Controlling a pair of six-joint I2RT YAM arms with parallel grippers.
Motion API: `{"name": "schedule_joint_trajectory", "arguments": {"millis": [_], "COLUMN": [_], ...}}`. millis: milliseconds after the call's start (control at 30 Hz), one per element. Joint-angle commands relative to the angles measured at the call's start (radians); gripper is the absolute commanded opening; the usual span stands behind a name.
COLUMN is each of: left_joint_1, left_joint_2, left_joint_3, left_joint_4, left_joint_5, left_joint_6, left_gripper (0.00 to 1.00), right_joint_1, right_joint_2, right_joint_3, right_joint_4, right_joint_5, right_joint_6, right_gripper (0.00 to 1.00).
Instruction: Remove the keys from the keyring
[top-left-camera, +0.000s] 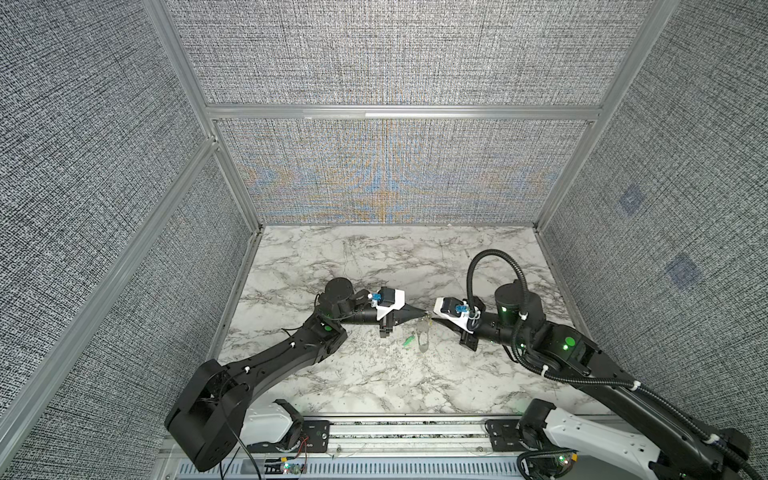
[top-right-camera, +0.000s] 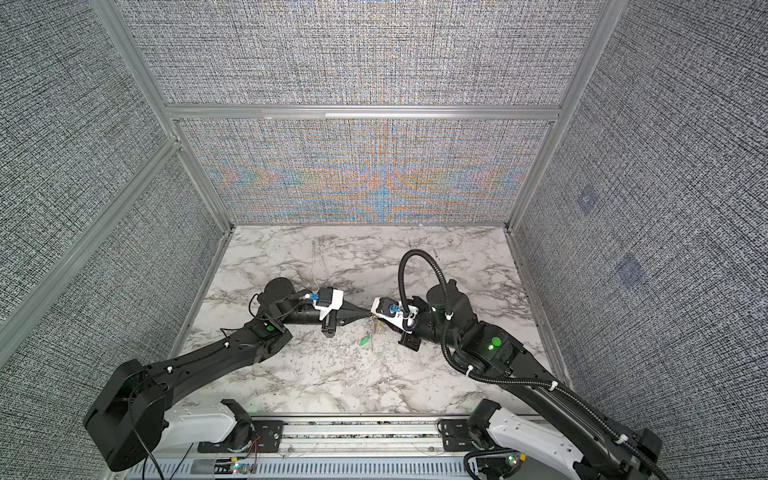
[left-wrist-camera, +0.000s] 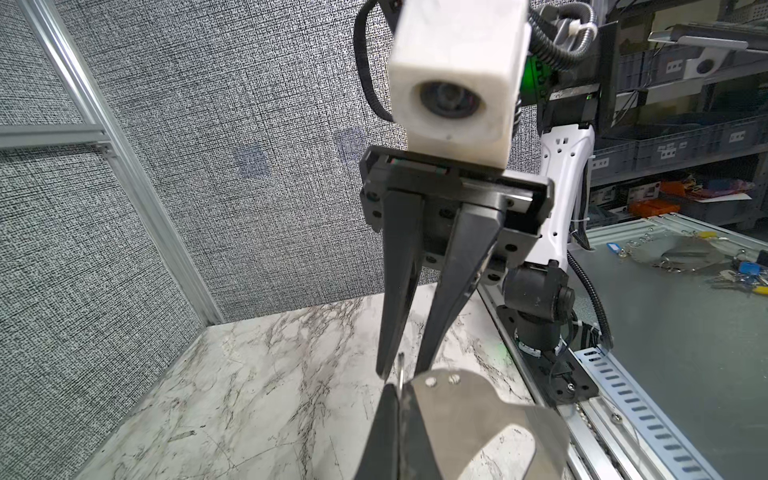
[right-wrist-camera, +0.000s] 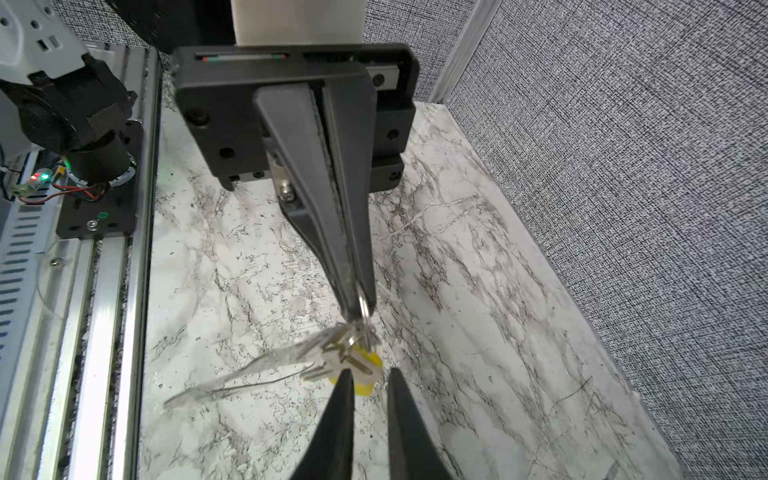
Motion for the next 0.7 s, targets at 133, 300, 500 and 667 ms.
{"name": "schedule_joint_trajectory", "arguments": {"millis": [133, 300, 500, 667], "left_joint_1": [0.001, 0.000, 0.001, 0.001], "left_joint_2": [-0.002, -0.001, 0.001, 0.003], "left_joint_3": [0.004, 0.006, 0.009, 0.012], "left_joint_4": [0.021, 0.014, 0.008, -0.007], "left_joint_5": [0.006, 0.017, 0.028, 0.034], "left_joint_6": [0.010, 0.013, 0.016, 0.023], "left_gripper": [0.00, 0.00, 0.00, 0.00], "right_joint_1": [0.000, 0.001, 0.001, 0.000], "right_joint_2": [0.002, 0.006, 0.013, 0.011], "right_joint_3": [0.010, 0.007, 0.007, 0.002], "right_joint_4": [0.055, 0.064, 0.069, 0.082], "right_joint_5": [-0.043, -0.043, -0.052, -0.057], "right_joint_6": [0.000, 0.000, 0.002, 0.006], "right_gripper": [0.16, 0.15, 0.09, 0.03]}}
